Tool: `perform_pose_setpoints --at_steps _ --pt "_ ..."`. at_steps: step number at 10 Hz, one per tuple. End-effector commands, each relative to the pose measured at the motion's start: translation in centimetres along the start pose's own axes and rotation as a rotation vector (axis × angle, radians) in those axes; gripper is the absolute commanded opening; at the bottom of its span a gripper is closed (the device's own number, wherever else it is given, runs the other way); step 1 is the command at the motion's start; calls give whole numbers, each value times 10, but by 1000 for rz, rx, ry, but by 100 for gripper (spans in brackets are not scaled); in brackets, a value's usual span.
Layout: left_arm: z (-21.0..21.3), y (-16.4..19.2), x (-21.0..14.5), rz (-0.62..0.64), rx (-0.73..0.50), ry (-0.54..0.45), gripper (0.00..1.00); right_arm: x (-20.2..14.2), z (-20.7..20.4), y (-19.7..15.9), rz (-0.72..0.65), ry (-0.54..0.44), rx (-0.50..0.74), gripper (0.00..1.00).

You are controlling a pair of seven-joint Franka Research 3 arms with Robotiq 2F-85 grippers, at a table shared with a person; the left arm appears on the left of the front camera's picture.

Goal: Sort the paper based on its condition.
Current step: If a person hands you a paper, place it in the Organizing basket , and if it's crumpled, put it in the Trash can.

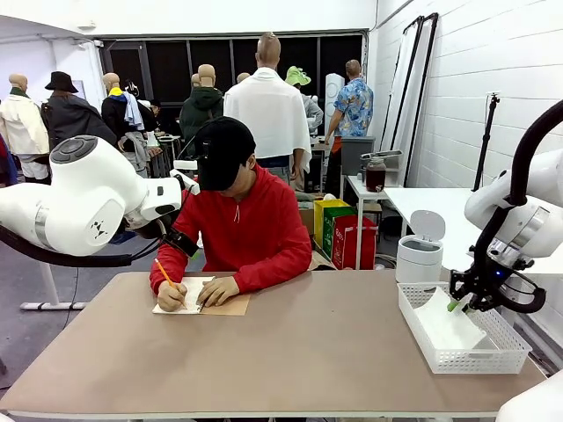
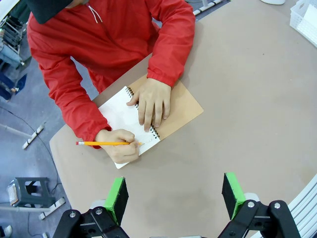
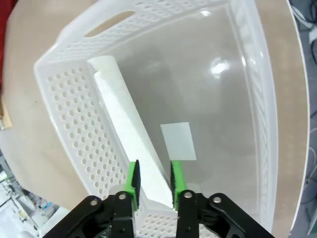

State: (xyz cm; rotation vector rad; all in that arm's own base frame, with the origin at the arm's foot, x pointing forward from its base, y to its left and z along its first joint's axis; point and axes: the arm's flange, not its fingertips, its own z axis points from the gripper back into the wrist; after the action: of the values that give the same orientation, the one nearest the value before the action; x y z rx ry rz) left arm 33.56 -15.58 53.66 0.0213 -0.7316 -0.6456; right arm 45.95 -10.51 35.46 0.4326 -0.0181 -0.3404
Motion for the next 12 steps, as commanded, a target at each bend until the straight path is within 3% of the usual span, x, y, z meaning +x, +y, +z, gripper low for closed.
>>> perform_pose_setpoints --at_steps 1,7,8,9,12 --pt "0 0 0 -4 1 3 100 -1 0 7 -44 5 -82 98" --pt "0 0 0 -4 1 3 100 -6 2 31 -113 -93 -409 100" --pt "0 0 0 -4 1 3 100 -11 4 46 -97 -139 -423 100" --pt "0 0 0 -4 1 3 100 3 1 25 -95 -78 -350 100" --pt "0 0 0 -4 1 3 100 3 1 25 -95 -78 -350 100"
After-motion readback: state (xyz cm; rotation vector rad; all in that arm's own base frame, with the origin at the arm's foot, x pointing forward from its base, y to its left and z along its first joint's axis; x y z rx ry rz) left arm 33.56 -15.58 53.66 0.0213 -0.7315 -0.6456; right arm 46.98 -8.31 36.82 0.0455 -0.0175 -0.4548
